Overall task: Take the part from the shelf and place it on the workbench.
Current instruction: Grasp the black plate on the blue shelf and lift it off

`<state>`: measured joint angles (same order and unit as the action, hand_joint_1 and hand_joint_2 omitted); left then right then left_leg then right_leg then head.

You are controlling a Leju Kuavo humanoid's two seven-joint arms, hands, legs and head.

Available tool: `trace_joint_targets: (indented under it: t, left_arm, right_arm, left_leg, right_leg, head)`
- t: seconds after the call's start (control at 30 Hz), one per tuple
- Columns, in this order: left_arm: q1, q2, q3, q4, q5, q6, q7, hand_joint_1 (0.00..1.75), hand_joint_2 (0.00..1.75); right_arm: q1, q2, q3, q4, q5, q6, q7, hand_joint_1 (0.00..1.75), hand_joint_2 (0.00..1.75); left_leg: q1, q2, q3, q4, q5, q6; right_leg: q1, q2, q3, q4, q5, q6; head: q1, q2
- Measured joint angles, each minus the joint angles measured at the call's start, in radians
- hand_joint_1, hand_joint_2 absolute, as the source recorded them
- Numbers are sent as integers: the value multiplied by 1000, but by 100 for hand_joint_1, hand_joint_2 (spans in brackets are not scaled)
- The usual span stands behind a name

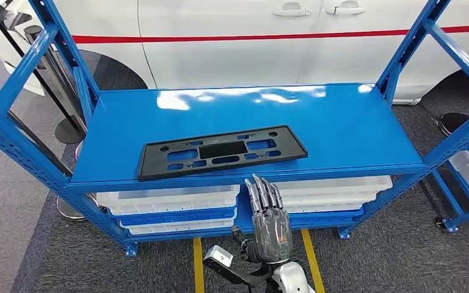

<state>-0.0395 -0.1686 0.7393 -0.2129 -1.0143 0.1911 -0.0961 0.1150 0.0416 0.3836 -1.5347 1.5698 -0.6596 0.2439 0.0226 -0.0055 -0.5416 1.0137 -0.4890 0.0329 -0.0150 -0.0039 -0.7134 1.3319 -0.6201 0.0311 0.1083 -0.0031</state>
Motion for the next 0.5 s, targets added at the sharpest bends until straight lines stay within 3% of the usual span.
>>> trace_joint_targets:
  t: [0.07,0.13,0.2,0.37,0.43,0.5]
  left_arm:
    - [1,0,0,0,0,0,0,0,0]
    - [3,0,0,0,-1,-1,1,0,0]
    - [2,0,0,0,-2,-1,1,0,0]
    - [-3,1,0,0,-3,0,8,0,0]
    - [-3,2,0,0,-3,1,10,0,0]
    - [-2,2,0,0,-3,2,12,0,0]
  right_arm:
    - [3,6,-4,0,0,0,-8,0,175]
    - [8,17,-11,0,0,0,-18,0,175]
    - [11,27,-17,-1,0,0,-28,0,175]
    - [23,63,-34,-7,0,0,-76,0,175]
    - [27,79,-43,-9,0,0,-93,0,175]
    - [30,89,-53,-8,-1,0,-106,0,175]
  left_leg:
    - [0,-1,7,0,-5,-2]
    - [1,-2,22,0,-18,-9]
    - [-3,-3,31,2,-30,-20]
    - [-2,-1,38,16,-56,-48]
    - [-1,0,-10,115,-101,-54]
    - [-1,0,-93,250,-143,-57]
  right_leg:
    - [-1,0,9,-36,39,-1]
    - [-1,0,53,-151,121,-5]
    - [3,2,100,-256,161,-12]
    - [4,7,127,-294,147,-40]
    - [3,3,140,-300,141,-53]
    - [6,1,150,-300,131,-61]
  head:
    - [0,0]
    - [0,0]
    - [-1,0]
    - [-1,0]
    - [-1,0]
    - [-1,0]
